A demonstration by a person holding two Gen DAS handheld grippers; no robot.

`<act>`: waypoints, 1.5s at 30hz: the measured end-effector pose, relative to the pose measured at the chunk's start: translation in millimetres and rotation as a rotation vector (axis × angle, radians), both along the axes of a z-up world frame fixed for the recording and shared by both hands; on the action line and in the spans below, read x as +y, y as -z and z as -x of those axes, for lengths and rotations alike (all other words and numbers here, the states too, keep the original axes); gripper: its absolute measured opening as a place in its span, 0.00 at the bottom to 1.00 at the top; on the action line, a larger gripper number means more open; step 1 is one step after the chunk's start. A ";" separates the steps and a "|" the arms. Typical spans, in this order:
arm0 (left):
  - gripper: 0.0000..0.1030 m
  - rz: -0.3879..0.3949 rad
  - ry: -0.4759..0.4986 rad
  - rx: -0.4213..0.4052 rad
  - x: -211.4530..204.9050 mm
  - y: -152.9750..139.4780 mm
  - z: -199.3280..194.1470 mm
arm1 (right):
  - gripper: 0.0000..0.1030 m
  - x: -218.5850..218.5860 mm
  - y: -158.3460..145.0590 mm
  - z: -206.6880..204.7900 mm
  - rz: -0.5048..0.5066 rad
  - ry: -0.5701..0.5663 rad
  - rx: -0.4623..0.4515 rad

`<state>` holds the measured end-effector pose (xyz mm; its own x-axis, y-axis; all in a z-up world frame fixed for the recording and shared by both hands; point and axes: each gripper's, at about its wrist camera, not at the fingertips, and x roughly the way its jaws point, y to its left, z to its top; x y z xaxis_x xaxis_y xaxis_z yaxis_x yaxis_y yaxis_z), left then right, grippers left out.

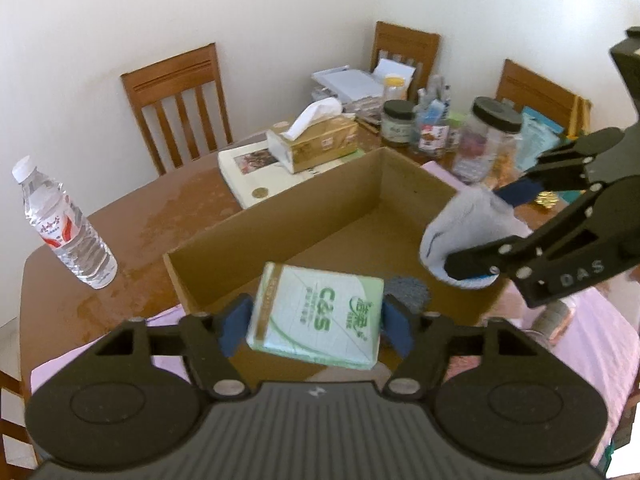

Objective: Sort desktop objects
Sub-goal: 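Carry the tissue pack and glove into the cardboard box and release both, then return both tools to the remaining items on the cloth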

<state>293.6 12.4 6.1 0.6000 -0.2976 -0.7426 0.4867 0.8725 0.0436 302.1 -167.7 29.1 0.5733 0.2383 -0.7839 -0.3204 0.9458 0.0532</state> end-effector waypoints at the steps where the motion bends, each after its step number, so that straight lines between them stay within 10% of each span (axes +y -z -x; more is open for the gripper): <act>1: 0.81 -0.002 -0.011 -0.002 0.0 1.2 -1.3 | 0.82 -0.6 1.4 -2.4 -0.001 0.011 -0.001; 11: 0.87 -0.020 -0.029 0.015 1.9 3.5 5.1 | 0.98 -5.3 4.9 2.8 -0.011 0.044 -0.013; 27: 0.90 -0.041 -0.067 0.027 24.4 11.1 69.8 | 1.00 4.5 17.8 74.3 -0.033 0.010 -0.095; 45: 0.90 -0.030 -0.073 0.057 22.7 39.3 142.0 | 1.00 9.4 54.3 152.3 0.034 -0.032 0.009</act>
<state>151.6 35.2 -33.2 0.5760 -0.2319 -0.7839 0.4242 0.9045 0.0441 149.8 -158.3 -25.2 0.5583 0.2292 -0.7973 -0.3503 0.9363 0.0239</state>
